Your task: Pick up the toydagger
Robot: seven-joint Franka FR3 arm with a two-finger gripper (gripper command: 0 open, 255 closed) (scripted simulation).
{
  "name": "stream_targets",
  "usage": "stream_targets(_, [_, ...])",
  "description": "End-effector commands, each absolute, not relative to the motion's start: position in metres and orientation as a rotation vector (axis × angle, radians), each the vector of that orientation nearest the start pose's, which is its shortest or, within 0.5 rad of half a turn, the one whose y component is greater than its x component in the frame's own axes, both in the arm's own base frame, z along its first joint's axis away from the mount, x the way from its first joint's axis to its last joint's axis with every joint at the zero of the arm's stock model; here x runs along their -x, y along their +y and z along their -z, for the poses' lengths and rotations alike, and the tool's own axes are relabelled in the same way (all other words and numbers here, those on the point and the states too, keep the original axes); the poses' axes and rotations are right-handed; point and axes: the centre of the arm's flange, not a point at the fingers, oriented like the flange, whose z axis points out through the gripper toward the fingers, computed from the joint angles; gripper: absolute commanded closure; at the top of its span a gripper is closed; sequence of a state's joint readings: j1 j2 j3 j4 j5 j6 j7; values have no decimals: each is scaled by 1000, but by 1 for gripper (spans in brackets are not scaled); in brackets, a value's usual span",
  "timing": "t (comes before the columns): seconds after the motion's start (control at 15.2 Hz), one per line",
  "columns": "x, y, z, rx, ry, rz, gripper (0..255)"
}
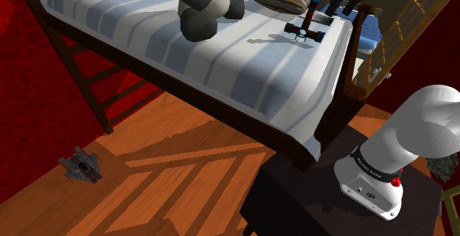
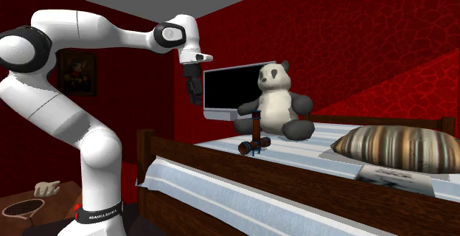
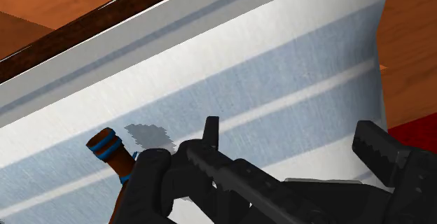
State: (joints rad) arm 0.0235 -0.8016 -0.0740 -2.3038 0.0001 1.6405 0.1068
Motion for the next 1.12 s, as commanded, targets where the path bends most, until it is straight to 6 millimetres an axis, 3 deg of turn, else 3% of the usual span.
stream_targets(0.0, [-310,-24,-626,3069,213,208,0])
stream_targets(0.53, [-353,-122,-588,3044,-48,164,0])
stream_targets(1.06, [-411,-210,-547,2998,-304,121,0])
